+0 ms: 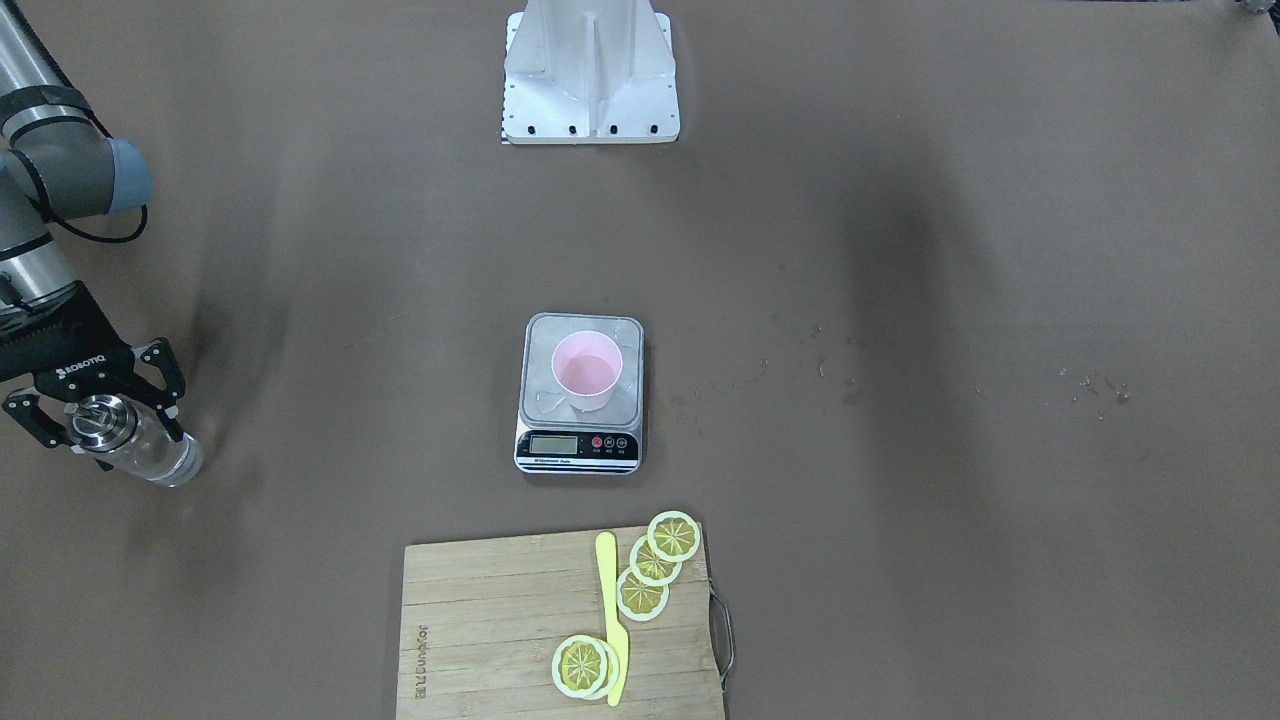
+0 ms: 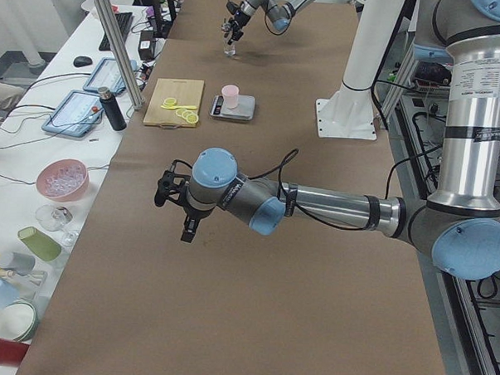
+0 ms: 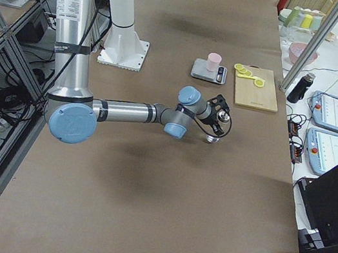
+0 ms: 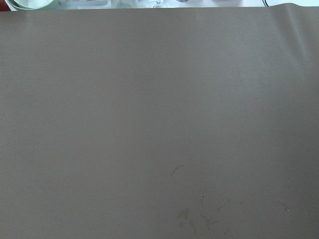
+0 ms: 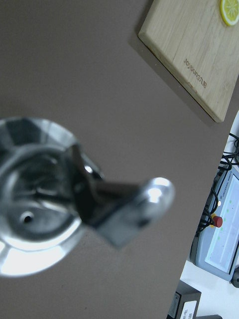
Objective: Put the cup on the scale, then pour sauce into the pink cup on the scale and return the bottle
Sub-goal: 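Lower the glass bottle onto the table and open the right gripper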
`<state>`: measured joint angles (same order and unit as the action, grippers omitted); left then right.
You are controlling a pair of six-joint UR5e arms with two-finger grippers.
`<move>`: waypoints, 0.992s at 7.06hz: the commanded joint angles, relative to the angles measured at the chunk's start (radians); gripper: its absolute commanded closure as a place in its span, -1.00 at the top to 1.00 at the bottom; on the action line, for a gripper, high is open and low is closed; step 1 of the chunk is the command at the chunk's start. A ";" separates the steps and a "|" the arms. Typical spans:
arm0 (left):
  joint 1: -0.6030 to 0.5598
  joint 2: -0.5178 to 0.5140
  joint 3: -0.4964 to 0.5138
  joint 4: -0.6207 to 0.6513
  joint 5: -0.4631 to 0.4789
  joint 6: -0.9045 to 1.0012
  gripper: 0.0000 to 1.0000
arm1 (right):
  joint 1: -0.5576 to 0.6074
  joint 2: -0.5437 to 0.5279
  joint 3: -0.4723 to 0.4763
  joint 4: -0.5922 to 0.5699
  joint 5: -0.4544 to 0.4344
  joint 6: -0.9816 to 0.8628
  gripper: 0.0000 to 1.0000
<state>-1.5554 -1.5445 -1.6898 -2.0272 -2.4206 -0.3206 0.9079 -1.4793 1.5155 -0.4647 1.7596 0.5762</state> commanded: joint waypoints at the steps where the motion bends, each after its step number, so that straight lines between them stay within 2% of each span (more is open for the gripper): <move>1: 0.000 0.001 0.001 -0.008 0.000 0.000 0.95 | 0.000 0.001 0.002 0.000 0.000 0.010 0.97; 7: 0.000 0.000 -0.002 -0.010 0.000 0.000 0.95 | 0.005 -0.016 -0.018 0.070 0.004 0.030 0.99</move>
<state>-1.5554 -1.5447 -1.6907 -2.0367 -2.4206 -0.3206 0.9106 -1.4884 1.4997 -0.4025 1.7619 0.6049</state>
